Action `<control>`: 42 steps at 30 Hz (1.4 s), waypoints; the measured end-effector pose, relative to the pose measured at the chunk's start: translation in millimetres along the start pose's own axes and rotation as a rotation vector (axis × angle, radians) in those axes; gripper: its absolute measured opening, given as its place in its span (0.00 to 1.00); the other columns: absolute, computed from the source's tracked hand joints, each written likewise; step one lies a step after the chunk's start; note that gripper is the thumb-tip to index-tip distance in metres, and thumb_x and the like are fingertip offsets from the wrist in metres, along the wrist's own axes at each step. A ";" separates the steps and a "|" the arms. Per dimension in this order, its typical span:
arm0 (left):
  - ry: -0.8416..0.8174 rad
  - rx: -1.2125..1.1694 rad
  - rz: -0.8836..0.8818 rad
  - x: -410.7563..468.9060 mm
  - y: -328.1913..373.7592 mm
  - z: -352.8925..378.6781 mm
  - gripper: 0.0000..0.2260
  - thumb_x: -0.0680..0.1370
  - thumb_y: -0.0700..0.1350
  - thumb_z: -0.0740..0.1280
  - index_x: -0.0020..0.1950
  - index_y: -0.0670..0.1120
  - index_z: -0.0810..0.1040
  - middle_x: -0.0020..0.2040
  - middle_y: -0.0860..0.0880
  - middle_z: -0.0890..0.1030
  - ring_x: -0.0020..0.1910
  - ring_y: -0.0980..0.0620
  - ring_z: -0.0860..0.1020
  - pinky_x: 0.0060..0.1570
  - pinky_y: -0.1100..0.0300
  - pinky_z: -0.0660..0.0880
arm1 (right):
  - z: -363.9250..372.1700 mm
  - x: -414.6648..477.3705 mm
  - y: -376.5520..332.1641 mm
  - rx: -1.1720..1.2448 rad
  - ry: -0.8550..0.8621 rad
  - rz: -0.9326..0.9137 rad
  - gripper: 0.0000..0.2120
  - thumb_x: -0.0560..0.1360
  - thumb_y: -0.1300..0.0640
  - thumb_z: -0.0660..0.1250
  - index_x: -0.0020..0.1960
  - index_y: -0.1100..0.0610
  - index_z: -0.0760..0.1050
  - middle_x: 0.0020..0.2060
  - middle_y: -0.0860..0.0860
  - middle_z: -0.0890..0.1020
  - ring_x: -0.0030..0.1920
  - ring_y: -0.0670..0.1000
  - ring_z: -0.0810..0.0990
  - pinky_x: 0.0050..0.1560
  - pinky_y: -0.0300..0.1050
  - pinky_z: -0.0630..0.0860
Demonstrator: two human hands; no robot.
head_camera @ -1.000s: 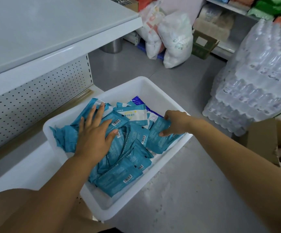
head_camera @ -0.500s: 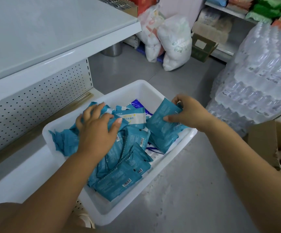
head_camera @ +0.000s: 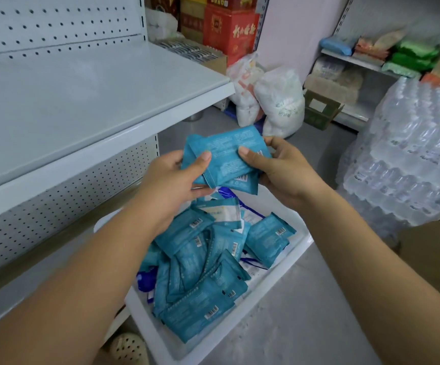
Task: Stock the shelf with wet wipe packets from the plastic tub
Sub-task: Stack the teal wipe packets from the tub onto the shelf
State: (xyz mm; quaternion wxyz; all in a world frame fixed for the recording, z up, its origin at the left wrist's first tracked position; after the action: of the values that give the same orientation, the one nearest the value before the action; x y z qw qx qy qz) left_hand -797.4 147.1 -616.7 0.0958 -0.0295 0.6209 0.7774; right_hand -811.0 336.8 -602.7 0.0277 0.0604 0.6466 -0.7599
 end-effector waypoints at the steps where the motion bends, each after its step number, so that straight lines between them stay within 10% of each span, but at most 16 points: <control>1: 0.029 0.003 0.025 -0.2 8.1 -6.9 0.05 0.80 0.44 0.69 0.54 0.44 0.81 0.51 0.44 0.86 0.47 0.46 0.86 0.45 0.55 0.83 | 8.2 1.5 -3.3 -0.020 -0.002 -0.020 0.24 0.74 0.59 0.74 0.65 0.62 0.69 0.55 0.60 0.84 0.53 0.57 0.86 0.51 0.50 0.83; 6: 0.177 -0.051 0.107 -3.9 52.7 -56.4 0.04 0.82 0.42 0.68 0.52 0.42 0.81 0.48 0.44 0.86 0.41 0.49 0.85 0.35 0.62 0.80 | 63.7 3.4 -39.6 -0.334 -0.116 -0.335 0.39 0.68 0.46 0.78 0.73 0.42 0.64 0.70 0.47 0.71 0.64 0.47 0.78 0.57 0.45 0.80; 10: 0.267 -0.063 0.160 -15.5 93.6 -112.0 0.05 0.81 0.42 0.68 0.53 0.42 0.81 0.50 0.42 0.86 0.43 0.48 0.85 0.36 0.63 0.80 | 131.9 11.0 -56.9 -0.337 -0.321 -0.397 0.33 0.65 0.56 0.78 0.69 0.55 0.76 0.75 0.46 0.67 0.68 0.41 0.74 0.59 0.40 0.78; 18: 0.426 -0.090 0.272 -55.8 156.2 -228.2 0.12 0.81 0.50 0.67 0.52 0.42 0.81 0.47 0.44 0.87 0.43 0.49 0.86 0.39 0.61 0.82 | 277.4 35.3 -91.4 -0.366 -0.378 -0.534 0.14 0.71 0.54 0.77 0.56 0.55 0.84 0.56 0.46 0.84 0.56 0.50 0.83 0.58 0.46 0.81; 23: 0.502 -0.192 0.310 -90.6 172.0 -296.3 0.16 0.80 0.53 0.67 0.57 0.41 0.79 0.50 0.44 0.87 0.48 0.48 0.86 0.43 0.60 0.83 | 353.6 34.2 -89.6 -0.188 -0.351 -0.445 0.12 0.77 0.51 0.71 0.49 0.60 0.85 0.45 0.62 0.86 0.43 0.56 0.85 0.48 0.48 0.84; 31: 0.682 -0.164 0.346 -158.6 181.3 -402.0 0.16 0.77 0.49 0.72 0.60 0.41 0.80 0.52 0.42 0.86 0.47 0.49 0.85 0.42 0.60 0.82 | 452.3 24.5 -63.8 -0.210 -0.395 -0.258 0.22 0.77 0.43 0.69 0.47 0.64 0.81 0.34 0.59 0.84 0.29 0.48 0.81 0.33 0.37 0.79; 42: 1.038 -0.290 0.553 -261.0 172.8 -505.9 0.10 0.75 0.46 0.76 0.54 0.46 0.81 0.51 0.47 0.86 0.51 0.50 0.85 0.48 0.58 0.81 | 550.6 -19.1 -30.7 -0.251 -0.594 -0.208 0.13 0.79 0.51 0.69 0.54 0.60 0.80 0.40 0.53 0.85 0.33 0.46 0.82 0.36 0.36 0.78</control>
State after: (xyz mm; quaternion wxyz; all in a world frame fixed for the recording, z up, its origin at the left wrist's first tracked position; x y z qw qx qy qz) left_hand -610.7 -409.8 -522.8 -0.4303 -0.2551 0.4591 0.7342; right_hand -826.6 -201.8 -484.0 0.1445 -0.2335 0.7014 -0.6577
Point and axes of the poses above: each hand's wrist, its own x-axis towards the middle knuckle, its own z-axis out of the palm, y = z × x, the point moved 10 cm from there along x, towards the middle knuckle
